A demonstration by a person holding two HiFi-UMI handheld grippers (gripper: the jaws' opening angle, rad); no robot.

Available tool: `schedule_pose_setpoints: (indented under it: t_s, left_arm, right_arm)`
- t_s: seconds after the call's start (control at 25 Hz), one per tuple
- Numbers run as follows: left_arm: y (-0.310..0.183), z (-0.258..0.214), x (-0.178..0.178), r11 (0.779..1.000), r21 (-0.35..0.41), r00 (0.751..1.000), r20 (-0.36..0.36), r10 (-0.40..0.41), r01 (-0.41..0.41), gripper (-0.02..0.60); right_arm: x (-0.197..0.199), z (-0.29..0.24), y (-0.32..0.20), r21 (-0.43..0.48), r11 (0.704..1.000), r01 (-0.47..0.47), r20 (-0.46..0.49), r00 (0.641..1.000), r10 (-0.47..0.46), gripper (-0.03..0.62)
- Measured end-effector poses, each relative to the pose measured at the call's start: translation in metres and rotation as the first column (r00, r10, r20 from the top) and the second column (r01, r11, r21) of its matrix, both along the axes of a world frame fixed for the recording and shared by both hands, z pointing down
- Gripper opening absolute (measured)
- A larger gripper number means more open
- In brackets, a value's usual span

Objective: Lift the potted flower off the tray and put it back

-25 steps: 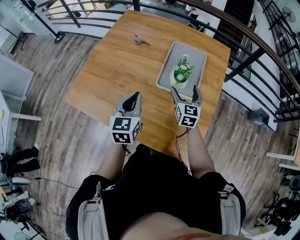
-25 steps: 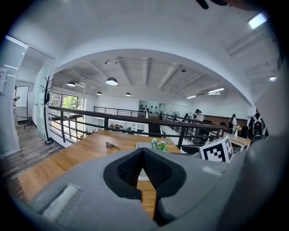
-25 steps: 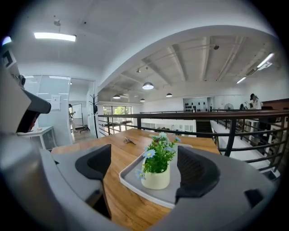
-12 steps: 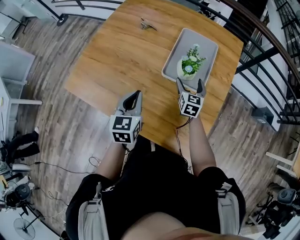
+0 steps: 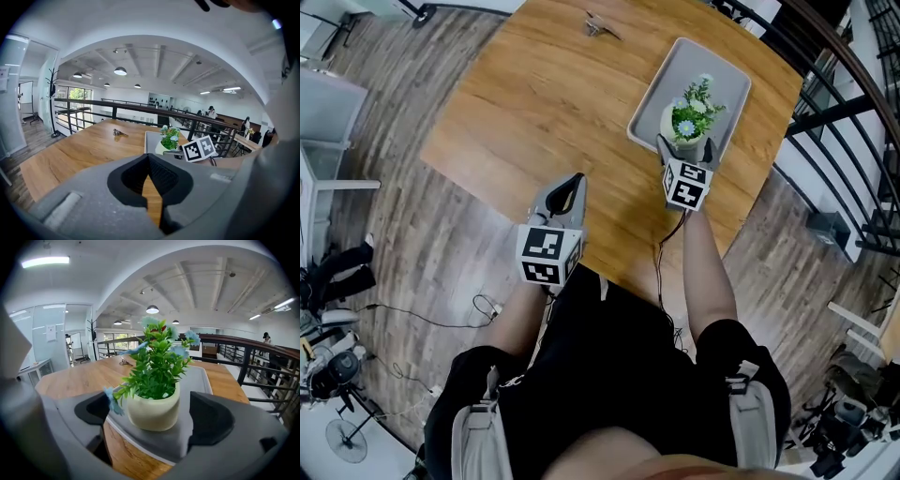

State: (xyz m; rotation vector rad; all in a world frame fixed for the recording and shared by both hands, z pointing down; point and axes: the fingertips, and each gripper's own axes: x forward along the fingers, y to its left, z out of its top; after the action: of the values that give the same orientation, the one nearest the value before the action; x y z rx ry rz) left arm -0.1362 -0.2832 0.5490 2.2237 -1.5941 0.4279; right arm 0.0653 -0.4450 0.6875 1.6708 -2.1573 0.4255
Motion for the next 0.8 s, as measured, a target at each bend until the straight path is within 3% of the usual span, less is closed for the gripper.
schedule_pose_setpoints:
  t_s: [0.8]
  left_arm:
    - [-0.003, 0.008, -0.014, 0.999, -0.034, 1.0, 0.008, 0.026, -0.025, 0.012]
  right_arm:
    - [-0.002, 0.024, -0.037, -0.059, 0.998, -0.02, -0.042, 0.999, 0.018, 0.503]
